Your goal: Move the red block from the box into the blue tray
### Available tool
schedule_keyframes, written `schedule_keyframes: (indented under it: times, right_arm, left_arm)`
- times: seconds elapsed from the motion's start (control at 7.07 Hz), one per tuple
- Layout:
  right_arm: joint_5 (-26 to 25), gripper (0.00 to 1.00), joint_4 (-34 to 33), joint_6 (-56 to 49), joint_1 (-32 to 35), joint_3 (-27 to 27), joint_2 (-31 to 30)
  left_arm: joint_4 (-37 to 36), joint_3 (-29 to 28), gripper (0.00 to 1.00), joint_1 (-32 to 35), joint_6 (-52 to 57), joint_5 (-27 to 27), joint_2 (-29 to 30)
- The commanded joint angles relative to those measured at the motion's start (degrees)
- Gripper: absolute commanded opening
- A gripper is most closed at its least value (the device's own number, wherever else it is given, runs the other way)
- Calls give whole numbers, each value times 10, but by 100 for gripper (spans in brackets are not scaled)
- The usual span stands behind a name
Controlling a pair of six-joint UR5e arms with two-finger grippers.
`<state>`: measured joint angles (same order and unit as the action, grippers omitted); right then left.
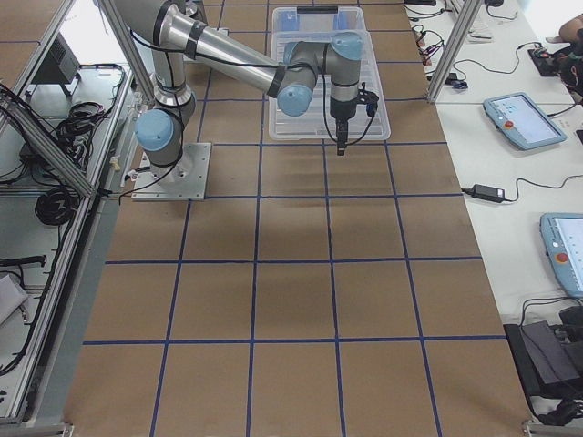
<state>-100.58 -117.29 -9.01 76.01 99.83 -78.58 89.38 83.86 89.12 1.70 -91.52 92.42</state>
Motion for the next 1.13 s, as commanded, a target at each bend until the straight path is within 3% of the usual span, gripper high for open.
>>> schedule_keyframes:
  times: [0.0, 0.42, 0.57, 0.99]
  right_arm:
    - [-1, 100, 18, -1, -11, -3, -3]
    - [-1, 100, 29, -1, -10, -9, -6]
    - [0, 100, 59, 4, -1, -39, -22]
    - [10, 100, 95, 72, 162, -131, -60]
  left_arm:
    - [0, 1, 100, 0, 0, 0, 0]
    - [0, 3, 100, 1, 1, -2, 1]
    - [0, 1, 100, 0, 1, -2, 1]
    - [0, 4, 100, 0, 1, -2, 0]
